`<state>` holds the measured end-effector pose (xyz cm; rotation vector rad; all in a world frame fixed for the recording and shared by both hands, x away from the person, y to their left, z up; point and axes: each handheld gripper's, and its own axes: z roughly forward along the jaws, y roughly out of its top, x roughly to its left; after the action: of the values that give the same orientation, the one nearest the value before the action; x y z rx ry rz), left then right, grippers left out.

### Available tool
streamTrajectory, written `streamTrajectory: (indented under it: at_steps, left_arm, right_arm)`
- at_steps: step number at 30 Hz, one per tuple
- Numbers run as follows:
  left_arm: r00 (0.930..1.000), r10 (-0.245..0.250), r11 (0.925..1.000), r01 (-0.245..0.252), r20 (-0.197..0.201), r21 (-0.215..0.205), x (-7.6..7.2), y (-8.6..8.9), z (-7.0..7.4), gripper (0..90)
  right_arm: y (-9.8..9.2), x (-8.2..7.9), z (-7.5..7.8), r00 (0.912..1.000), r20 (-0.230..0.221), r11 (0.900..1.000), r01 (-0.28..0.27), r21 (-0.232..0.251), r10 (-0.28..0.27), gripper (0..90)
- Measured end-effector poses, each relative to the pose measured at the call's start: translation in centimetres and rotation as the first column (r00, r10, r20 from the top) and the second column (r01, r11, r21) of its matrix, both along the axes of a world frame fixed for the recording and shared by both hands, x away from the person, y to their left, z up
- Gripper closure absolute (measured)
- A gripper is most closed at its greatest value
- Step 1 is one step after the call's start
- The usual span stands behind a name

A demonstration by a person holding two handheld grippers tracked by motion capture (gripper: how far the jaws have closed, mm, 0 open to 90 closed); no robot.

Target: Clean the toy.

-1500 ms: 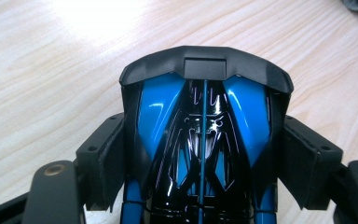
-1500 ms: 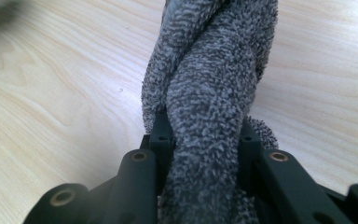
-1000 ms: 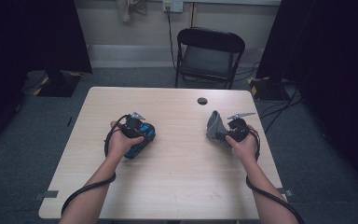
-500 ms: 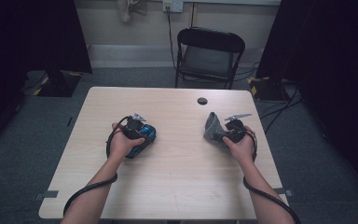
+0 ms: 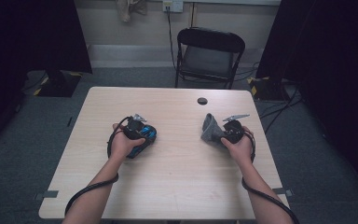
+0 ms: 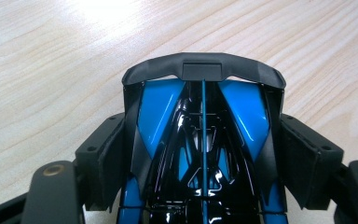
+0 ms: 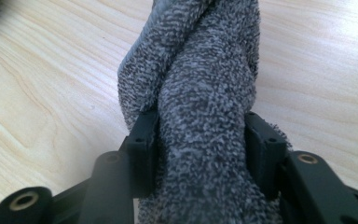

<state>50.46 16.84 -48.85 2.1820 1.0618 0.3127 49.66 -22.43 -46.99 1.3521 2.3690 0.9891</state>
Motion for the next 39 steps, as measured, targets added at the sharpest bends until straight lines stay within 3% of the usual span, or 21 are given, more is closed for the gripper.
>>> streamTrajectory:
  at_steps: [6, 12, 15, 17, 39]
  left_arm:
    - [0.9998, -0.017, 0.9997, 0.016, 0.014, 0.021, -0.1, -0.1, -0.2, 24.3]
    - [0.9999, -0.007, 0.9999, 0.007, 0.014, -0.012, 0.0, 0.0, -0.2, 22.8]
    - [0.9998, -0.016, 0.9999, 0.016, 0.01, 0.002, 0.0, 0.1, 0.0, 22.8]
    - [0.9998, -0.017, 0.9998, 0.017, 0.009, -0.012, 0.0, 0.1, 0.1, 22.9]
    - [0.9997, -0.014, 0.9995, 0.015, 0.021, -0.028, -0.6, 1.0, 2.0, 22.2]
  right_arm:
    - [0.2, -0.1, 0.0, 0.9999, 0.006, 1.0, -0.01, -0.012, 0.01, 47.9]
    - [0.1, 0.0, 0.0, 0.9999, -0.005, 1.0, -0.009, -0.008, 0.009, 38.8]
    - [0.1, 0.0, 0.0, 1.0, -0.002, 1.0, -0.008, -0.007, 0.008, 36.1]
    - [0.1, 0.0, 0.0, 1.0, 0.0, 1.0, -0.008, -0.005, 0.008, 34.1]
    - [0.4, -0.3, 1.0, 0.9996, 0.01, 1.0, -0.025, -0.005, 0.025, 25.5]
